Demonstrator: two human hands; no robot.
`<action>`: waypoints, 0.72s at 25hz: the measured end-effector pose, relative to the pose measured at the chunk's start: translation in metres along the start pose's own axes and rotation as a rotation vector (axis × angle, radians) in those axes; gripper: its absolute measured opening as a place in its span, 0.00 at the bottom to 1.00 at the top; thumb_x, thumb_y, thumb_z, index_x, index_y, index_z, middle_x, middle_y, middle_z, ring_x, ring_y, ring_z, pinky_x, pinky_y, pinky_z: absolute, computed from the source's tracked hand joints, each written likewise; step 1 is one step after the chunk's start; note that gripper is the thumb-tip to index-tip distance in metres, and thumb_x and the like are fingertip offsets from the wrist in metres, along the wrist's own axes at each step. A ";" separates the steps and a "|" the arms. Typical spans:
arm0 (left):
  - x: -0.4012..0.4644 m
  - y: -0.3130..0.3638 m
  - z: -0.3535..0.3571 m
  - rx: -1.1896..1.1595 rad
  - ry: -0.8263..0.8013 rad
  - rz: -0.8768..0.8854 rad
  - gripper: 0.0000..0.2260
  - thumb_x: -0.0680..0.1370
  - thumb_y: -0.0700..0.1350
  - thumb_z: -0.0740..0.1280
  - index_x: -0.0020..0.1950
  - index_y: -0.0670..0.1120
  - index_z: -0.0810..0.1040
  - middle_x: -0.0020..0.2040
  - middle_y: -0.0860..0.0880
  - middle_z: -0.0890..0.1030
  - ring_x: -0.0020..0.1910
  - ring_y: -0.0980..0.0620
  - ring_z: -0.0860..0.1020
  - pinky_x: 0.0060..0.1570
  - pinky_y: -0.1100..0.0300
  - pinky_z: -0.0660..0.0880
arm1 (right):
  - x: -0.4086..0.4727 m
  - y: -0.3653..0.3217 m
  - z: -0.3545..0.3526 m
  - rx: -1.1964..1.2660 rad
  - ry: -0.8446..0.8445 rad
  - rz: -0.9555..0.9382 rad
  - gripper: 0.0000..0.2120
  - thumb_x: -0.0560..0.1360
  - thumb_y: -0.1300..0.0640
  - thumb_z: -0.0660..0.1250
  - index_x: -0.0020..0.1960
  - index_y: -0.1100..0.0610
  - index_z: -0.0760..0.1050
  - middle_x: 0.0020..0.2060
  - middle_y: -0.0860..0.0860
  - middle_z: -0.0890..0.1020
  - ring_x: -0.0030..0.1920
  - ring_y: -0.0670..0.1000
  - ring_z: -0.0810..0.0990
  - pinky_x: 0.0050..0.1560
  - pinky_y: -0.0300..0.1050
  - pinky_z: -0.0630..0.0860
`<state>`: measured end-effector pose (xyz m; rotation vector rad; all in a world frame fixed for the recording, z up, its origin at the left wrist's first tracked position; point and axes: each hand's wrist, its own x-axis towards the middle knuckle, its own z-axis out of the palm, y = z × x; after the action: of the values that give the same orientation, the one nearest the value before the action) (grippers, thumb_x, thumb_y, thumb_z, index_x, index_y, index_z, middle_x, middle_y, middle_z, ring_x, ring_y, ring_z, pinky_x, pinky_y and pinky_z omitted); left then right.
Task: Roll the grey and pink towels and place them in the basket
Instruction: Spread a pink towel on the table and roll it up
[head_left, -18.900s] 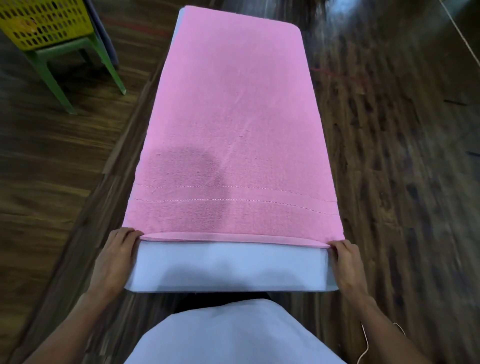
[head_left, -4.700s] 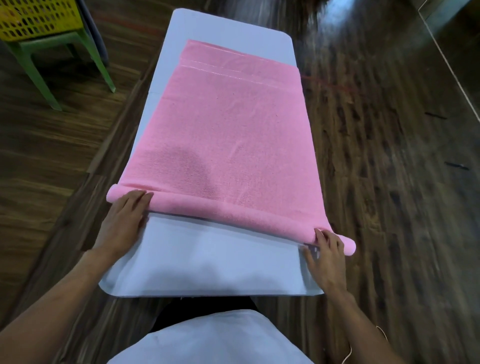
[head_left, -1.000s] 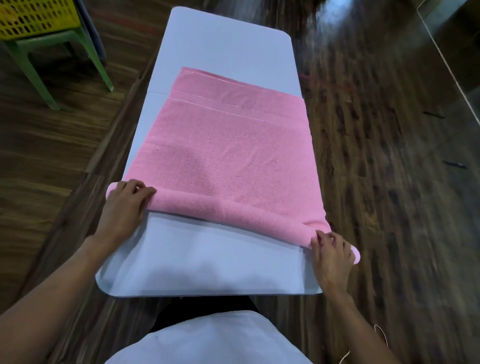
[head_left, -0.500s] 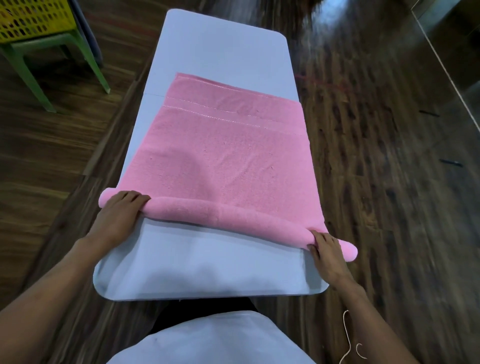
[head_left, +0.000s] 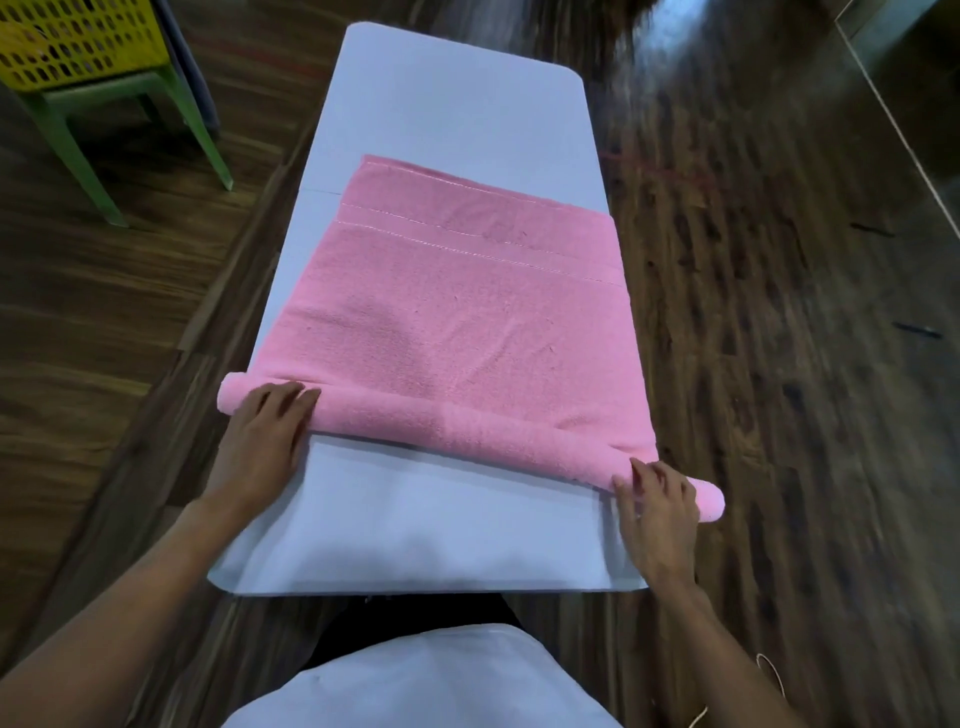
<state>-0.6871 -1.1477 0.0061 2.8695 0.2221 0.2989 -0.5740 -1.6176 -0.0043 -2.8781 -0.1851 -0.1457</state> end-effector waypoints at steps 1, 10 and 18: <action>-0.004 -0.001 0.003 0.010 -0.033 0.030 0.20 0.78 0.46 0.58 0.67 0.40 0.73 0.62 0.39 0.74 0.61 0.36 0.71 0.61 0.40 0.69 | -0.005 0.002 0.002 0.009 -0.017 -0.035 0.19 0.76 0.48 0.64 0.61 0.59 0.76 0.59 0.58 0.80 0.57 0.59 0.78 0.58 0.58 0.77; 0.023 -0.030 -0.009 -0.096 -0.342 0.026 0.24 0.70 0.30 0.67 0.65 0.42 0.76 0.59 0.39 0.79 0.58 0.38 0.75 0.60 0.45 0.71 | 0.019 0.014 -0.012 -0.009 -0.313 -0.091 0.18 0.80 0.59 0.62 0.69 0.59 0.70 0.64 0.58 0.76 0.64 0.60 0.73 0.67 0.56 0.68; 0.056 -0.021 -0.022 -0.291 -0.190 -0.110 0.13 0.73 0.35 0.70 0.55 0.46 0.82 0.53 0.43 0.80 0.49 0.41 0.78 0.49 0.53 0.72 | 0.037 0.014 -0.008 0.164 -0.088 0.114 0.09 0.79 0.58 0.64 0.57 0.53 0.78 0.58 0.55 0.80 0.55 0.55 0.76 0.57 0.58 0.78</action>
<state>-0.6403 -1.1130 0.0315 2.5660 0.2751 0.0323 -0.5359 -1.6289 0.0041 -2.7248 -0.0457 0.0165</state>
